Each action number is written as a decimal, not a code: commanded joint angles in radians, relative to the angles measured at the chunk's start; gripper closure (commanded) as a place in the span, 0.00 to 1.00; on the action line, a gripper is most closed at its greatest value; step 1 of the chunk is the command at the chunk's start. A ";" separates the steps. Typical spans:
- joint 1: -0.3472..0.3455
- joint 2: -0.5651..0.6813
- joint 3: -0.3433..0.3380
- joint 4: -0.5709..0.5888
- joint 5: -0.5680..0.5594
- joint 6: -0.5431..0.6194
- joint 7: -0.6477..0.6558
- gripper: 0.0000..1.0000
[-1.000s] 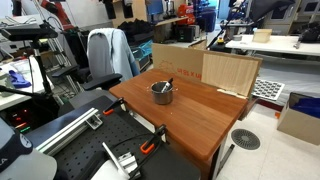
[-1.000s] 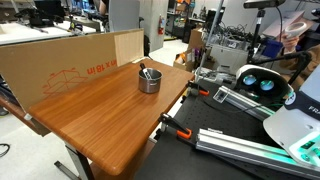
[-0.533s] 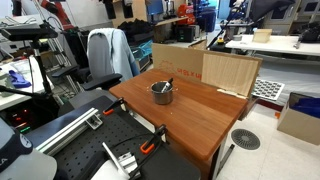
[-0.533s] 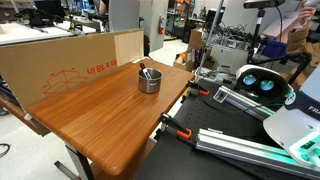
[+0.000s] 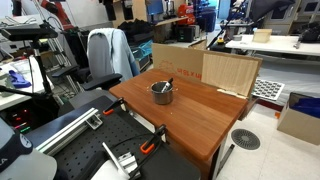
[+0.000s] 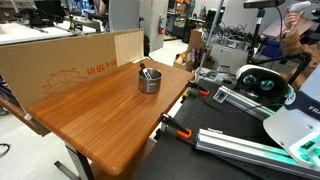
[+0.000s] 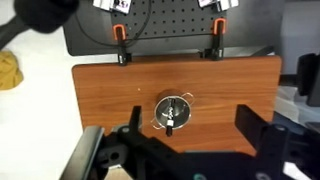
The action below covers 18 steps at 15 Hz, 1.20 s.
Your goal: Remove the marker from the pot and put it on the table
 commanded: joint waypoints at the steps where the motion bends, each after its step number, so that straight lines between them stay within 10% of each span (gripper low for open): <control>1: -0.002 0.050 -0.004 -0.009 0.019 0.063 -0.034 0.00; 18: 0.047 0.484 -0.048 -0.041 0.364 0.693 -0.204 0.00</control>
